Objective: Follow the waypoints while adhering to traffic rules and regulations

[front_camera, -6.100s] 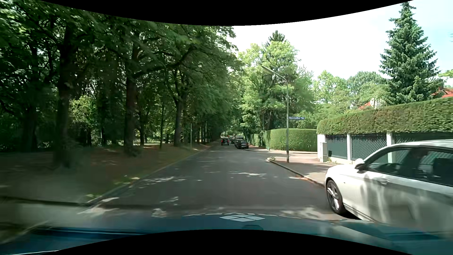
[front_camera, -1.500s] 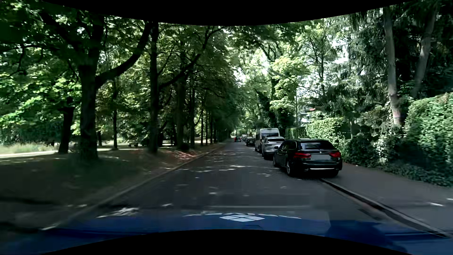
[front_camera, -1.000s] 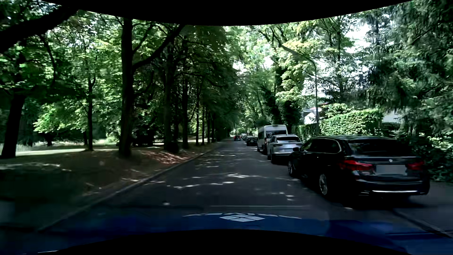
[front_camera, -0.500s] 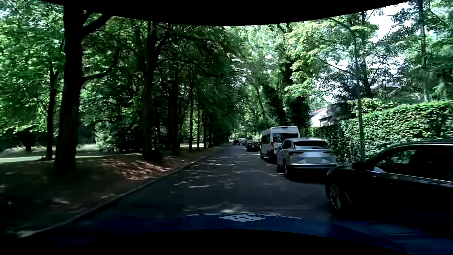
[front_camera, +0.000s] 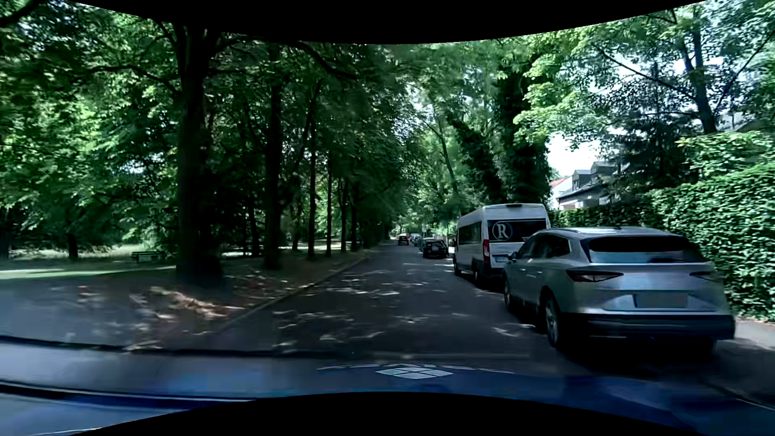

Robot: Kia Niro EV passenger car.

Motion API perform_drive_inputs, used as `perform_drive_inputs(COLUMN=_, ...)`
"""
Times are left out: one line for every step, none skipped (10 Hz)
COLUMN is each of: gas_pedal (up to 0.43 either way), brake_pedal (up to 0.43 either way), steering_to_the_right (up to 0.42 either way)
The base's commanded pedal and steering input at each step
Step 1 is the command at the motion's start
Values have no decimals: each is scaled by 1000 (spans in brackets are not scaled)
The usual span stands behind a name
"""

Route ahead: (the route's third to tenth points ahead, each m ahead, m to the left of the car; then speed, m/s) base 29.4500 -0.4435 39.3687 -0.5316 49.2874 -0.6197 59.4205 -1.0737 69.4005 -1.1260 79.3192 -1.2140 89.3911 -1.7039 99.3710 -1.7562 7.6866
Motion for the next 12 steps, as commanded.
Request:
perform_drive_inputs(gas_pedal=169, brake_pedal=0, steering_to_the_right=3)
perform_drive_inputs(gas_pedal=169, brake_pedal=0, steering_to_the_right=3)
perform_drive_inputs(gas_pedal=169, brake_pedal=0, steering_to_the_right=3)
perform_drive_inputs(gas_pedal=169, brake_pedal=0, steering_to_the_right=2)
perform_drive_inputs(gas_pedal=169, brake_pedal=0, steering_to_the_right=2)
perform_drive_inputs(gas_pedal=169, brake_pedal=0, steering_to_the_right=3)
perform_drive_inputs(gas_pedal=169, brake_pedal=0, steering_to_the_right=2)
perform_drive_inputs(gas_pedal=169, brake_pedal=0, steering_to_the_right=2)
perform_drive_inputs(gas_pedal=169, brake_pedal=0, steering_to_the_right=3)
perform_drive_inputs(gas_pedal=169, brake_pedal=0, steering_to_the_right=2)
perform_drive_inputs(gas_pedal=177, brake_pedal=0, steering_to_the_right=3)
perform_drive_inputs(gas_pedal=177, brake_pedal=0, steering_to_the_right=2)
